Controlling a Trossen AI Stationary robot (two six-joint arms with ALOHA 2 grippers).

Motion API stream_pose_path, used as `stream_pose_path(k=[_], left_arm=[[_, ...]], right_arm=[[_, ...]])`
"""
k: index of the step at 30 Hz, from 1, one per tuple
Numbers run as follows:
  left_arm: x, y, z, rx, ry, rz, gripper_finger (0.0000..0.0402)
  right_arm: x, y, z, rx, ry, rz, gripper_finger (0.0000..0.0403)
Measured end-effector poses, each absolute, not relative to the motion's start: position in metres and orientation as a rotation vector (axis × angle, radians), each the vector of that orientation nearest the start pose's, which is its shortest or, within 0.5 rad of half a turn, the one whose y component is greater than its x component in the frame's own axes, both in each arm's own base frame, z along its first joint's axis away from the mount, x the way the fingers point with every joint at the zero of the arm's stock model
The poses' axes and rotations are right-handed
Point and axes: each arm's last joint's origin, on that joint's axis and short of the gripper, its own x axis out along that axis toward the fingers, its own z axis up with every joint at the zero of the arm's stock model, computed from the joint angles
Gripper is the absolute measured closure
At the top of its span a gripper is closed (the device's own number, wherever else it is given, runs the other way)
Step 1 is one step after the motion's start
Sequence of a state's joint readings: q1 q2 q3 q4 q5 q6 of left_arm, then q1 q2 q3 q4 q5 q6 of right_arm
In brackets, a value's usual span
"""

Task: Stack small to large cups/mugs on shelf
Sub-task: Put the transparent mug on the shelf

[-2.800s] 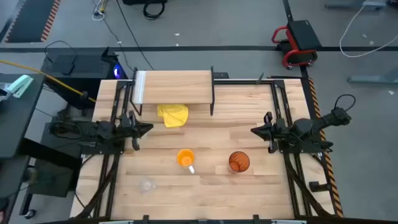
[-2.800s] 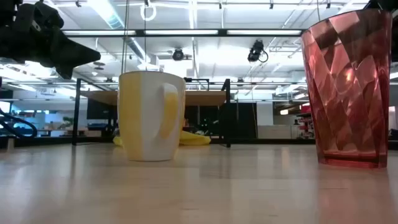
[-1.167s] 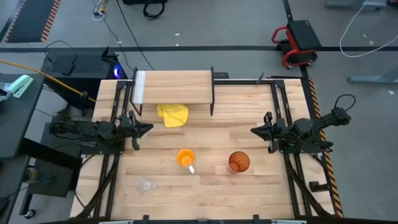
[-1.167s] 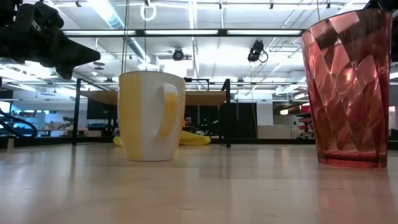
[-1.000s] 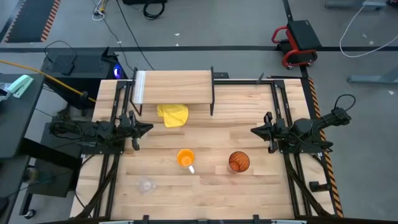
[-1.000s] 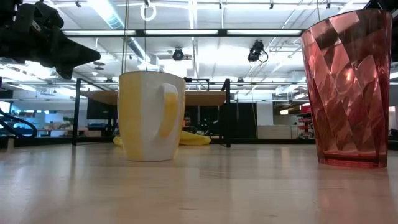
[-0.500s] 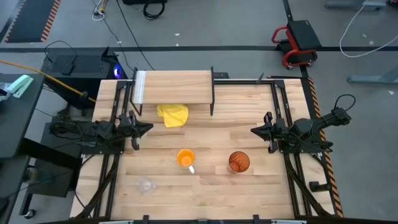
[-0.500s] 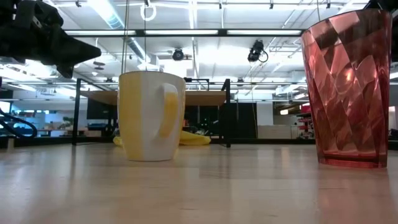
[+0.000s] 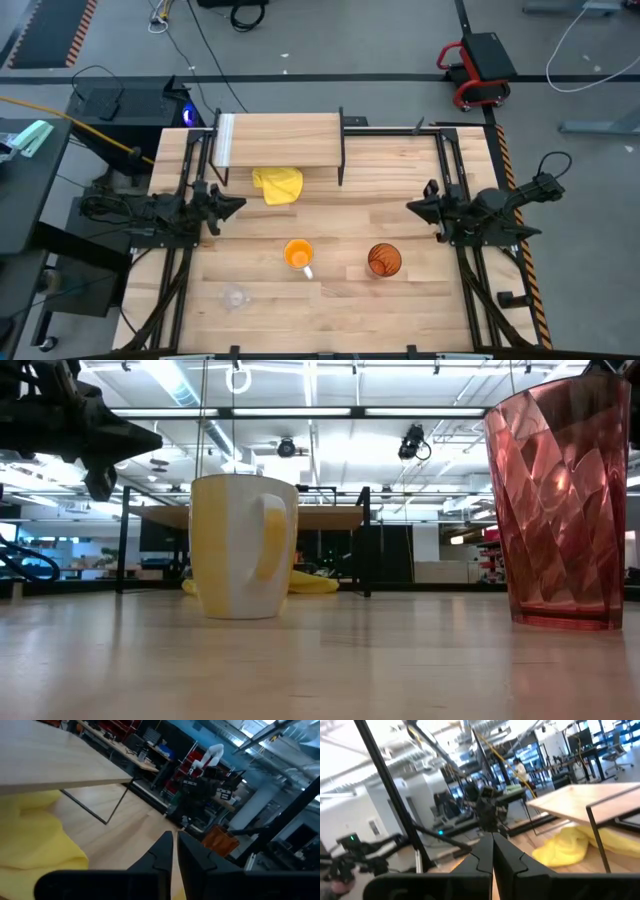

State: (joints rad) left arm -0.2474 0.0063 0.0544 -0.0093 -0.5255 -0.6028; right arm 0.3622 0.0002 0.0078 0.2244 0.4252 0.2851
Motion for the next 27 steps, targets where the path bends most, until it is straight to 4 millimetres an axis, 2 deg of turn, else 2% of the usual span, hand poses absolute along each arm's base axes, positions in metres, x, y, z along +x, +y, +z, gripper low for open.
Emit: stream_pose_path(k=[3,7,16,23,27], left_arm=[[0.091,-0.009,0.181,-0.654,-0.126,0.239,0.0372],[0.091,-0.013,0.188,-0.628,-0.148,0.091,0.0374],[0.083,-0.021,0.217,-0.617,-0.391,-0.131,0.0378],[0.091,-0.033,0.225,-0.551,-0.405,-0.195,0.0386],[0.100,-0.040,0.238,-0.496,-0.355,-0.201,0.0384]], right_arm=[[0.089,0.021,0.192,0.361,-0.250,-0.031,0.0394],[0.088,0.021,0.197,0.318,-0.259,-0.035,0.0394],[0.085,0.020,0.207,0.407,-0.288,-0.021,0.0394],[0.083,0.019,0.214,0.419,-0.309,-0.017,0.0394],[0.083,0.019,0.214,0.444,-0.304,-0.014,0.0394]])
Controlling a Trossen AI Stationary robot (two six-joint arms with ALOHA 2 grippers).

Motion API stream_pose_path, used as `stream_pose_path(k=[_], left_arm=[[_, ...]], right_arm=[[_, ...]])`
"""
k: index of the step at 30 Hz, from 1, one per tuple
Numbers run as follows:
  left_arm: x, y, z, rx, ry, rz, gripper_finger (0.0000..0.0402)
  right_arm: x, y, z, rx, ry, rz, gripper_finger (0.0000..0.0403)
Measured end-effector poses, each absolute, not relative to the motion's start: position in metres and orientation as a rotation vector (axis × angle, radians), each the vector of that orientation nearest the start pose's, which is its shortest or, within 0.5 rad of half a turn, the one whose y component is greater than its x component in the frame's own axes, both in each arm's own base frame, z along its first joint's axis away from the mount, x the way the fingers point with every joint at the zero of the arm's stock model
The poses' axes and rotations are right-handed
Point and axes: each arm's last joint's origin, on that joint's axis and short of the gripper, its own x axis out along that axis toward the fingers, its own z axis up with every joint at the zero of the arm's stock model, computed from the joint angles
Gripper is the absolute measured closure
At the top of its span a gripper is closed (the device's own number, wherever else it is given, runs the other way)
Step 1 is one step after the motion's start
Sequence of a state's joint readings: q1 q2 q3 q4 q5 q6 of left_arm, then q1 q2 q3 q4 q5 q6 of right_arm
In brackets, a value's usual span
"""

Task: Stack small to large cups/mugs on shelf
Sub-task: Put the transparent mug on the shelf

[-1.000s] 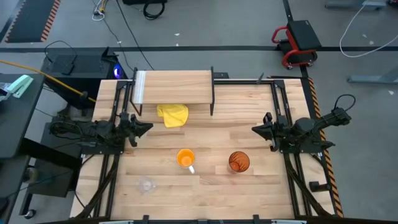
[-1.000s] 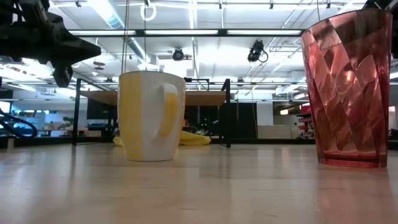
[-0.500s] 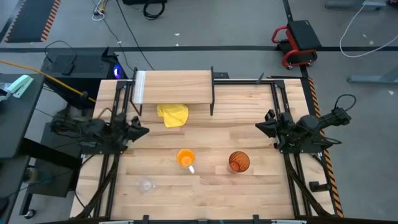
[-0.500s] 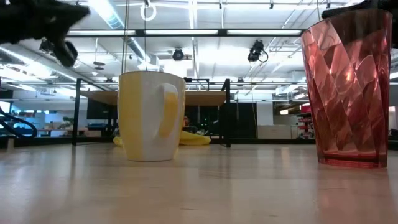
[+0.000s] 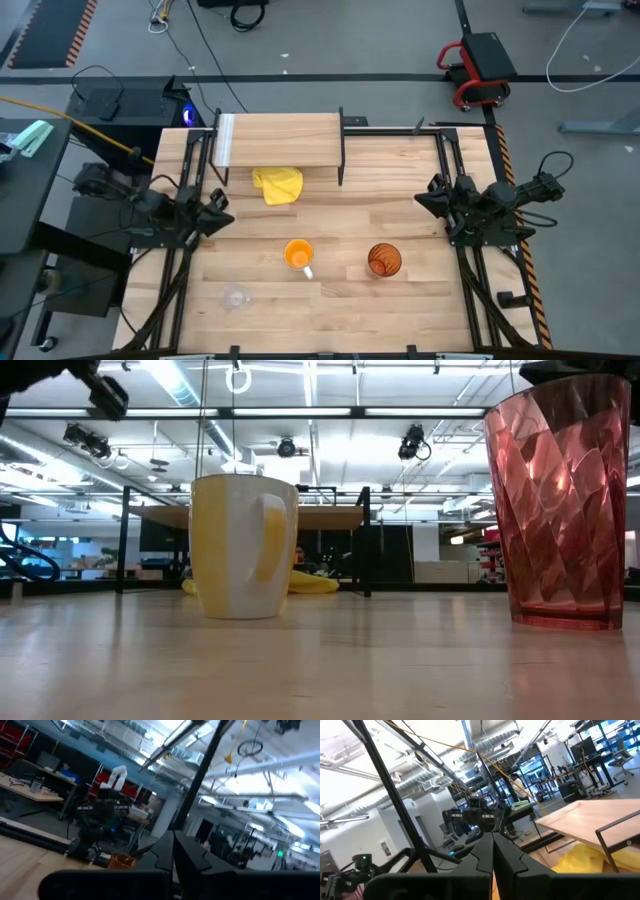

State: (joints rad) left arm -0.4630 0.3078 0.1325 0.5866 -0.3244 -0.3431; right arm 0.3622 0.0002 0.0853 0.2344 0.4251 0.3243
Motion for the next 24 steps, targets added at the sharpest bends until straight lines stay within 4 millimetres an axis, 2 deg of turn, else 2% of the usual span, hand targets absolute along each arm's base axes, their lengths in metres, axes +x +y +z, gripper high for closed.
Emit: stream_pose_path(k=[4,7,12,18,24], left_arm=[[0.113,-0.050,0.254,-0.395,-0.264,-0.204,0.0386],[0.124,-0.059,0.266,-0.320,-0.132,-0.188,0.0387],[0.143,-0.073,0.279,-0.276,0.088,-0.067,0.0383],[0.155,-0.089,0.279,-0.311,0.370,0.092,0.0383],[0.148,-0.098,0.278,-0.429,0.581,0.262,0.0390]], right_arm=[[0.084,0.019,0.212,0.450,-0.284,-0.015,0.0394],[0.084,0.019,0.211,0.448,-0.279,-0.016,0.0394],[0.084,0.019,0.211,0.473,-0.280,-0.012,0.0394],[0.084,0.020,0.211,0.521,-0.275,0.030,0.0394],[0.084,0.023,0.212,0.534,-0.258,0.125,0.0394]])
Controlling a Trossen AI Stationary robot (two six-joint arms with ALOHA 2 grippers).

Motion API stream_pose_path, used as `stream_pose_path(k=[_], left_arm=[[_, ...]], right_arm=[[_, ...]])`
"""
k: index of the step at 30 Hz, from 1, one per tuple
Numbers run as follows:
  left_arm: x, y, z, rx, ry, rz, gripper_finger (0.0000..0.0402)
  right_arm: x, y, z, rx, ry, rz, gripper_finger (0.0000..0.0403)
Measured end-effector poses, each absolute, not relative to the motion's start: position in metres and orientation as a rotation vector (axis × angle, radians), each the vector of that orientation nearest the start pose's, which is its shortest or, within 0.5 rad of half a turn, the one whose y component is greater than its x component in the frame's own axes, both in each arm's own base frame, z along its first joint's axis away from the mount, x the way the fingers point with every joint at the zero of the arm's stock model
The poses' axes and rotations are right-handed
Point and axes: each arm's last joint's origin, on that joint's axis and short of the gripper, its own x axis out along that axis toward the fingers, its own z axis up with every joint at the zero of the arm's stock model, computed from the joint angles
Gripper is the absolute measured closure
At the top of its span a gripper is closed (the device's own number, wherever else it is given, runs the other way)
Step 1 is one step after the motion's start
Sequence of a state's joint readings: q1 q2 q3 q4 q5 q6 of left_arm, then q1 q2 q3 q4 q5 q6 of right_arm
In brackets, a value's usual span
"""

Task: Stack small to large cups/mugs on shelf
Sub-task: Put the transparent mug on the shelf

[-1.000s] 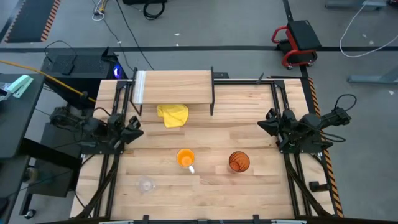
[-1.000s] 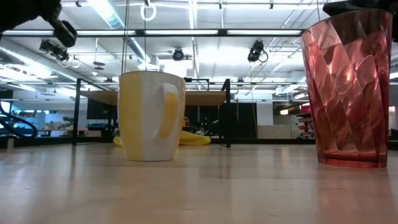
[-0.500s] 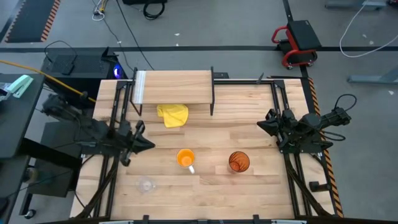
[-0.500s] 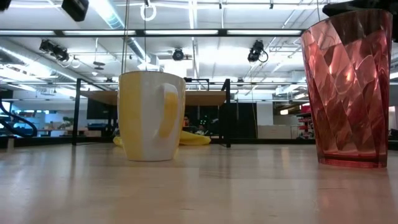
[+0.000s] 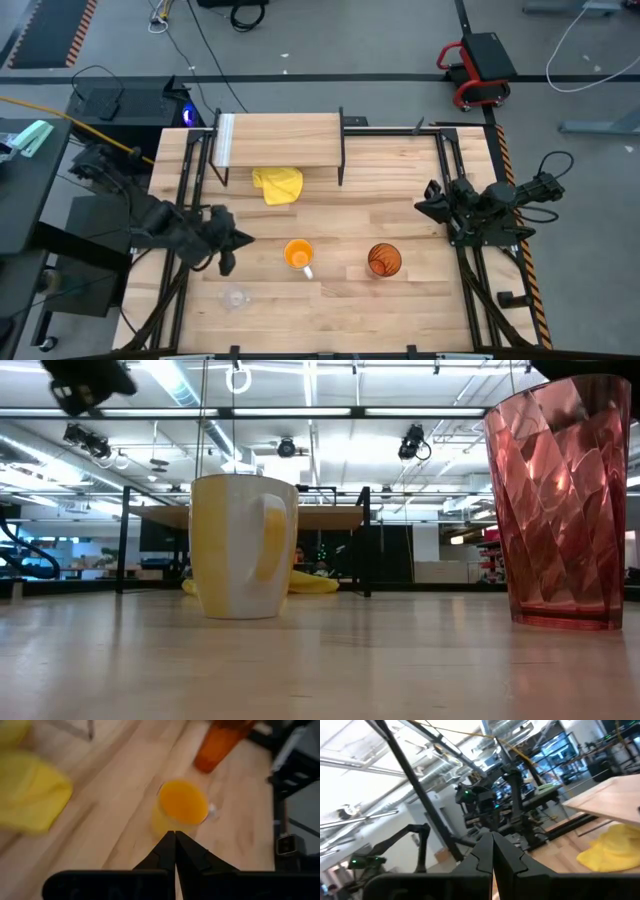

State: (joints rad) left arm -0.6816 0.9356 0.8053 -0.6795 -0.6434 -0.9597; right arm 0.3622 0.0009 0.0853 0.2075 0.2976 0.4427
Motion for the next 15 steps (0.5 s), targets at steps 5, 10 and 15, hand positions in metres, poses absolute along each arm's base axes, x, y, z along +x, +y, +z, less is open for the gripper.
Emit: stream_pose_path(k=[5,10,15], left_arm=[[0.139,-0.105,0.277,-0.526,0.682,0.363,0.0388],[0.131,-0.112,0.279,-0.611,0.744,0.446,0.0385],[0.131,-0.120,0.284,-0.696,0.799,0.452,0.0391]], right_arm=[[0.087,0.024,0.210,0.525,-0.230,0.122,0.0394],[0.093,0.026,0.205,0.504,-0.166,0.109,0.0394],[0.099,0.029,0.201,0.483,-0.118,0.097,0.0386]])
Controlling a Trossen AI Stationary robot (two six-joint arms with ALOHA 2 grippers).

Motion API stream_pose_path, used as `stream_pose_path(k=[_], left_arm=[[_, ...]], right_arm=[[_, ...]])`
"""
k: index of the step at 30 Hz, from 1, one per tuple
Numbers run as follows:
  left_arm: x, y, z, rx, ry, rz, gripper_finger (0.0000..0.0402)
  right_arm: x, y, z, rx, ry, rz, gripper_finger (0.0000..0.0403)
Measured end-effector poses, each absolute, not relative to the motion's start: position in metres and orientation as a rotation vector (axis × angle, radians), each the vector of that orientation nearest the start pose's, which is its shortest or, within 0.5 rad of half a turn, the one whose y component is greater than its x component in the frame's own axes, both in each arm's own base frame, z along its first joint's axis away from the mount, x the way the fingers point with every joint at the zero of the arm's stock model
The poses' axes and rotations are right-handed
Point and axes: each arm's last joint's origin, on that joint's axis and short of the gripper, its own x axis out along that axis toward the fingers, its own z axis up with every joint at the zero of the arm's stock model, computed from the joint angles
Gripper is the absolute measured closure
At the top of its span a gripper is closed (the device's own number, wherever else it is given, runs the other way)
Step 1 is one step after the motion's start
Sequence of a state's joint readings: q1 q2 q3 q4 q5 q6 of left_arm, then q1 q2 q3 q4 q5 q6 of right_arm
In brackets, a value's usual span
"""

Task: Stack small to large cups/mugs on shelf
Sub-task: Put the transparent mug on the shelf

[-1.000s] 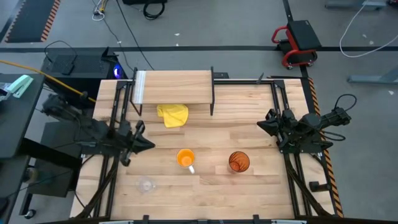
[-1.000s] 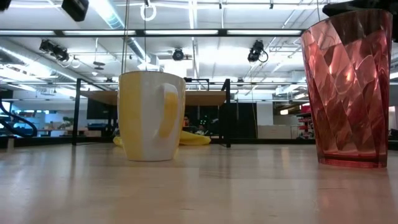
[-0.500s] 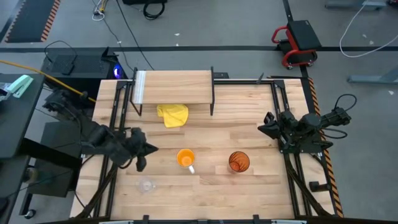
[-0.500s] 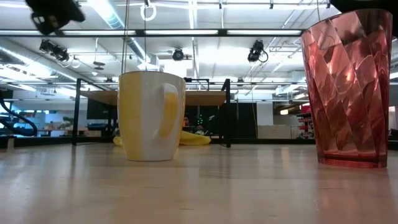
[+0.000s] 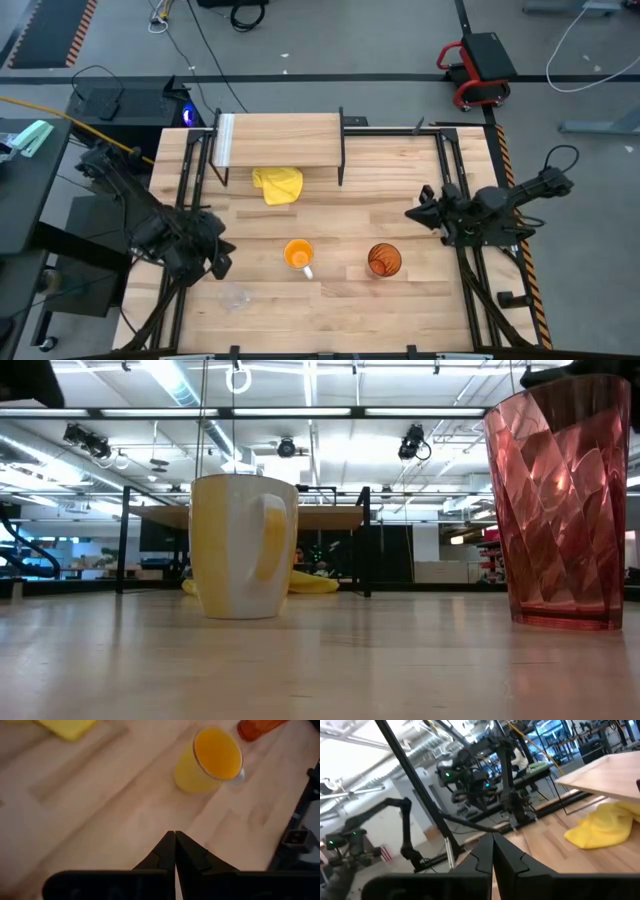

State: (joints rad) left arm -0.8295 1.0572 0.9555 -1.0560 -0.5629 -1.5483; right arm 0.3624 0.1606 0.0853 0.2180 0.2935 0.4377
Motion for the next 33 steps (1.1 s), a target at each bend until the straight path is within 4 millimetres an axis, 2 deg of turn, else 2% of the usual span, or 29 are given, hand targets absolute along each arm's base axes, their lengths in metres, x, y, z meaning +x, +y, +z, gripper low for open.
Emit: stream_pose_path(k=[5,16,26,33], left_arm=[[0.133,-0.131,0.283,-0.787,0.903,0.485,0.0392],[0.130,-0.161,0.259,-0.918,1.172,0.620,0.0392],[0.121,-0.179,0.249,-0.929,1.196,0.651,0.0367],[0.128,-0.182,0.241,-0.902,1.181,0.691,0.0366]], right_arm=[[0.103,0.030,0.197,0.468,-0.080,0.089,0.0371],[0.104,0.031,0.196,0.468,-0.064,0.093,0.0353],[0.107,0.033,0.191,0.426,-0.009,0.117,0.0353],[0.113,0.035,0.184,0.404,0.061,0.109,0.0353]])
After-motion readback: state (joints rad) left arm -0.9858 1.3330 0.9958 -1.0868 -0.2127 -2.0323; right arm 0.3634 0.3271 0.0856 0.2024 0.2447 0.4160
